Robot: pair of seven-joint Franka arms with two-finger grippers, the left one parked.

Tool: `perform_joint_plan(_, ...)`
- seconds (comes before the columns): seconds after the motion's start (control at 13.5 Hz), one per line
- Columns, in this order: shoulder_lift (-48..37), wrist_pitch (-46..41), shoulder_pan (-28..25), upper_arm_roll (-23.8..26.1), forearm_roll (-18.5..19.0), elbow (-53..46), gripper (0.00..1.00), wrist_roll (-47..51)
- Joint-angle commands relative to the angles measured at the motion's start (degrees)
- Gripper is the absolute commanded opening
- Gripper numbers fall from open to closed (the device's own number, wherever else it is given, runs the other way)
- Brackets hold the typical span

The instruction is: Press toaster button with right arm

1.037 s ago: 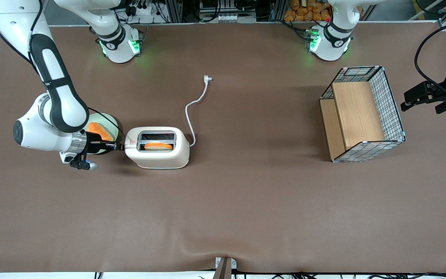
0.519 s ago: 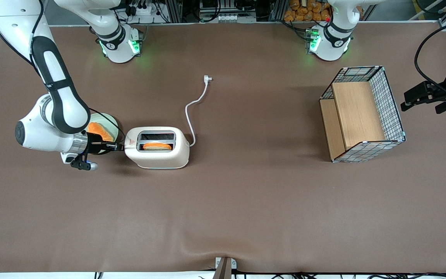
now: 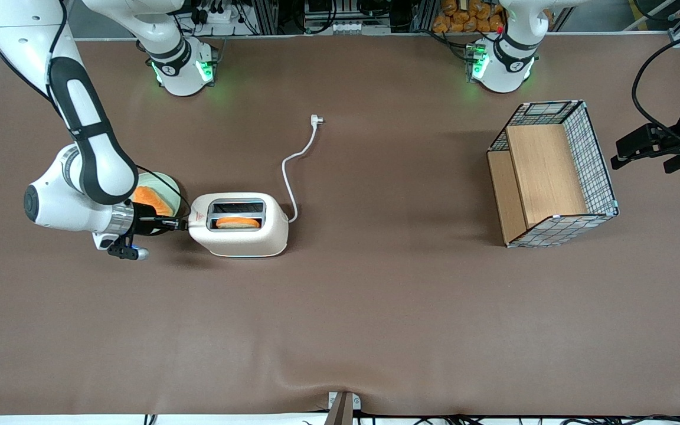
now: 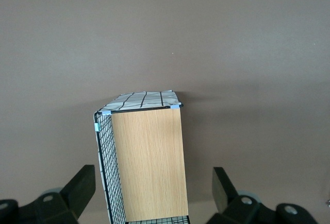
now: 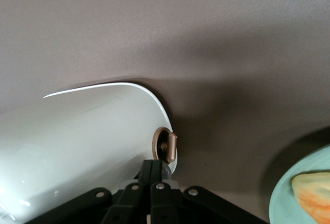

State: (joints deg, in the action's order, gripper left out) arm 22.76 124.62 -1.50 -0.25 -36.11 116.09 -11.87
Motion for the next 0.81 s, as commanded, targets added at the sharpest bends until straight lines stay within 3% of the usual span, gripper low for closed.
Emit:
perform_joint_plan(0.0,3.52,2.65,-1.49,0.16,-2.03,1.59,0.0,-2.37)
perform_joint_plan(0.74,3.52,2.65,-2.37,0.08,-2.39,1.33,0.0,-2.28)
